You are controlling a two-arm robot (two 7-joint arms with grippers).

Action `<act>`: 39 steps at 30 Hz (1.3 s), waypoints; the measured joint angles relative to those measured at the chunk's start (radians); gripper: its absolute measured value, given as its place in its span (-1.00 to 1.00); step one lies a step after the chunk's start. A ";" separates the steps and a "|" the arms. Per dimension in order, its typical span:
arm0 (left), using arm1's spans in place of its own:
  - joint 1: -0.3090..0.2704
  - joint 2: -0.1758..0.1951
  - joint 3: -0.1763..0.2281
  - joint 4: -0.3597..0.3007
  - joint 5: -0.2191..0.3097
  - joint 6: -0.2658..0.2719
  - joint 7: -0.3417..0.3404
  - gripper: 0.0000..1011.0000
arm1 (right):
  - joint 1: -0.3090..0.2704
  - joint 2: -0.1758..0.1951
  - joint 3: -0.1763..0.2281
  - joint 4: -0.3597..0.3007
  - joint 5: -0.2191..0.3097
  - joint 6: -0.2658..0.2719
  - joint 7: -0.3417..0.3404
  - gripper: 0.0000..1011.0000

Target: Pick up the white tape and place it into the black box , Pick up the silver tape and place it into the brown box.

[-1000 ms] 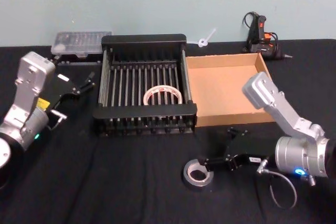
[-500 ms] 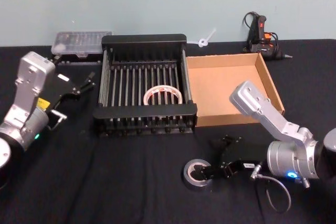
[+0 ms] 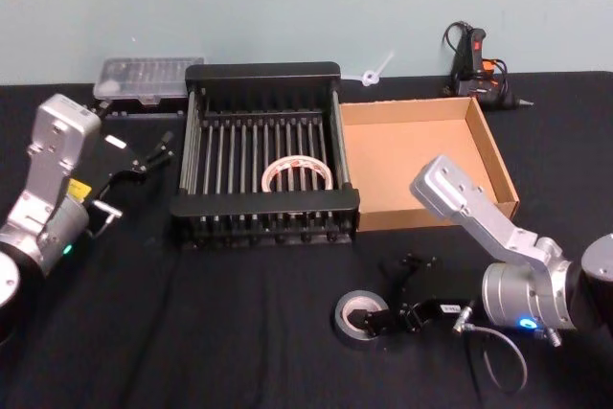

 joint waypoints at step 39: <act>0.000 0.000 0.000 0.000 0.000 0.000 0.000 0.98 | 0.009 -0.004 -0.009 0.008 -0.013 0.004 0.006 0.58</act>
